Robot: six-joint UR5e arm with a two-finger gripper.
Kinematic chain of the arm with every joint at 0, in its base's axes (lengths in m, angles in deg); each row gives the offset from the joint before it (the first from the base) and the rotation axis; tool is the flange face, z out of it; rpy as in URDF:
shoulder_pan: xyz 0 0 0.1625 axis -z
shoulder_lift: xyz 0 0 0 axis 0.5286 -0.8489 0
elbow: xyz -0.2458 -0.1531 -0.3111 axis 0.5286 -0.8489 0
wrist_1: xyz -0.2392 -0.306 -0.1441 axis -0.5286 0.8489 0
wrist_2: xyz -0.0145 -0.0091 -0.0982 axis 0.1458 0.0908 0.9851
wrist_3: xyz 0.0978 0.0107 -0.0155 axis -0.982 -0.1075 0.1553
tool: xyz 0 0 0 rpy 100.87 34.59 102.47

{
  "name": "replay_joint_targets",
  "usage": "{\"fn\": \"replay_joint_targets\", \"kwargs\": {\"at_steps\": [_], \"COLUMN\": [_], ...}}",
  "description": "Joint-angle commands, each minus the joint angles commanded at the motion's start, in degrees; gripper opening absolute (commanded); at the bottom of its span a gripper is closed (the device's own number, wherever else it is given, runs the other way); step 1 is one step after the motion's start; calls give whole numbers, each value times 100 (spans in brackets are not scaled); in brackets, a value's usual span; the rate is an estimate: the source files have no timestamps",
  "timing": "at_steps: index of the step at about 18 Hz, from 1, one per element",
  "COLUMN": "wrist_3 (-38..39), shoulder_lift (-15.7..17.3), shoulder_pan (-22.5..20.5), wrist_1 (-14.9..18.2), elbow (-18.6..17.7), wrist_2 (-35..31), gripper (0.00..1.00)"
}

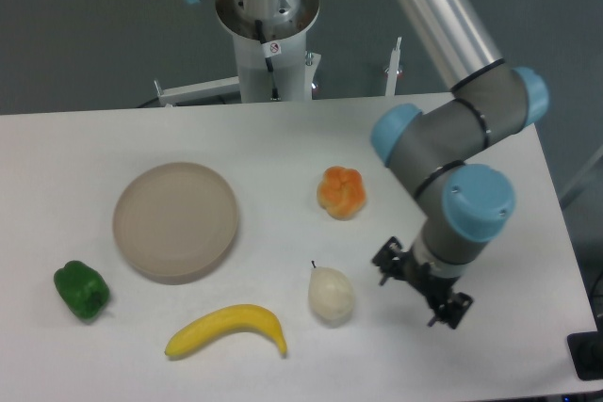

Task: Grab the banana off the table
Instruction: 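Move the gripper over the yellow banana and lower onto it, then close the gripper on the banana's stem end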

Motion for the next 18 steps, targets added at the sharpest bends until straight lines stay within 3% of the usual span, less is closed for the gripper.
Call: {"fn": "replay_joint_targets", "kwargs": {"at_steps": [7,9,11,18], "wrist_3": [-9,-9,-35,-79], "shoulder_lift": [114,114,62,9], "shoulder_pan": [1037,1161,1337,1557], "wrist_1": [-807,-1141,-1676,-1767], "elbow": [-614,-808,-1150,-1354], "wrist_2": [-70,-70,-97,-334], "gripper": [100,100,100,100]}}
